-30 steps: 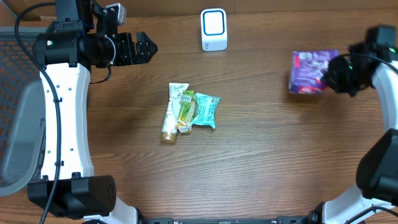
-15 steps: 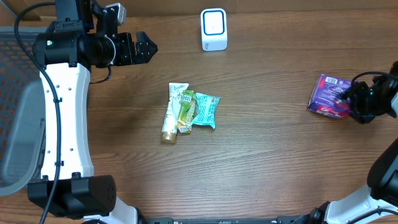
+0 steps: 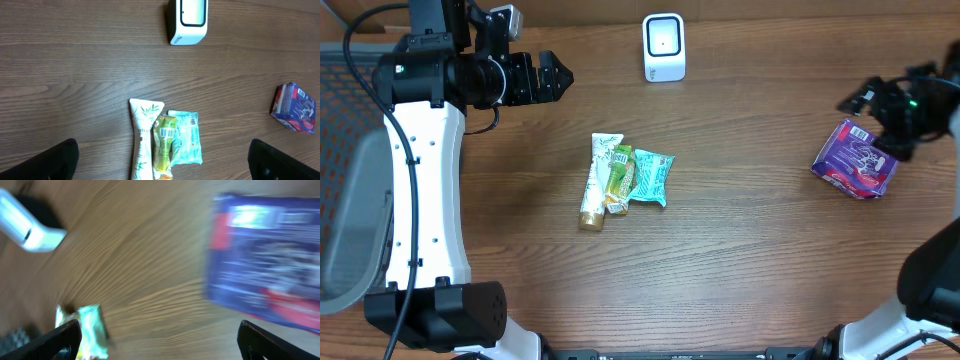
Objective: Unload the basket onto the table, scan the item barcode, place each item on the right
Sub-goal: 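Reach the right gripper to the mint-green packet and grasp it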
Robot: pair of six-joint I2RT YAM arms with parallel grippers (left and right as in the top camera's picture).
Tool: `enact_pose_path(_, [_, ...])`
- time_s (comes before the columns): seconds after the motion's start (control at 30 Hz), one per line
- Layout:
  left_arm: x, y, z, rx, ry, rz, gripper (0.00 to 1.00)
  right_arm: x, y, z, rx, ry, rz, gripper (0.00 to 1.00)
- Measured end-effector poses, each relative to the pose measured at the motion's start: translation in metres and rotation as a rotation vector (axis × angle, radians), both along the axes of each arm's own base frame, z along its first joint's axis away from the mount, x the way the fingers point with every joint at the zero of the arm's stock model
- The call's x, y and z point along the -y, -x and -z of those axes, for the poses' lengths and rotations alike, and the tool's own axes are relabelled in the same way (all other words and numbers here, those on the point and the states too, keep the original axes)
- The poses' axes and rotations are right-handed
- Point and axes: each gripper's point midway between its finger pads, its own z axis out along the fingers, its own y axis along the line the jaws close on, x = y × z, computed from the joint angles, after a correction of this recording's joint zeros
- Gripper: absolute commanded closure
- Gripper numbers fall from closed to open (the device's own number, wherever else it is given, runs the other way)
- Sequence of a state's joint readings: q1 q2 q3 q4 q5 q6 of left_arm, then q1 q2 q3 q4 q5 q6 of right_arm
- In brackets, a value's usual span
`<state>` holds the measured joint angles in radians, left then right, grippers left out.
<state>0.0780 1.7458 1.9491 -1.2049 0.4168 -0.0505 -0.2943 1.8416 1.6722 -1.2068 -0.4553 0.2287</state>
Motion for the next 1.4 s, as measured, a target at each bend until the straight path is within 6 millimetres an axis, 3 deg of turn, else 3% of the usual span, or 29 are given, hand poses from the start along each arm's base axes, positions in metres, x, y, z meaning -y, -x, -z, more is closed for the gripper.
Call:
enact_pose_path(0.2, [0.0, 0.0, 0.0, 0.0, 0.0, 0.0, 0.0, -0.094, -0.008, 0.004, 0.051, -0.042, -0.228, 0.0])
enact_pose_path(0.4, [0.0, 0.0, 0.0, 0.001, 0.0, 0.0, 0.0, -0.186, 0.008, 0.043, 0.041, -0.091, -0.371, 0.11])
enact_pose_path(0.53, [0.0, 0.0, 0.0, 0.0, 0.0, 0.0, 0.0, -0.225, 0.032, 0.075, -0.017, -0.123, -0.391, 0.23])
enact_pose_path(0.7, [0.0, 0.0, 0.0, 0.0, 0.0, 0.0, 0.0, -0.269, 0.058, 0.103, -0.043, -0.149, -0.414, 0.24])
enact_pose_path(0.83, [0.0, 0.0, 0.0, 0.0, 0.0, 0.0, 0.01, -0.294, 0.08, 0.117, -0.092, -0.11, -0.384, 0.26])
enact_pose_path(1.03, [0.0, 0.0, 0.0, 0.0, 0.0, 0.0, 0.0, -0.322, 0.094, 0.127, -0.096, -0.07, -0.303, 0.43])
enact_pose_path(1.2, [0.0, 0.0, 0.0, 0.0, 0.0, 0.0, 0.0, -0.321, 0.091, 0.131, -0.074, -0.005, -0.23, 0.56])
enact_pose_path(1.4, [0.0, 0.0, 0.0, 0.0, 0.0, 0.0, 0.0, -0.321, 0.085, 0.137, -0.042, 0.022, -0.162, 0.58])
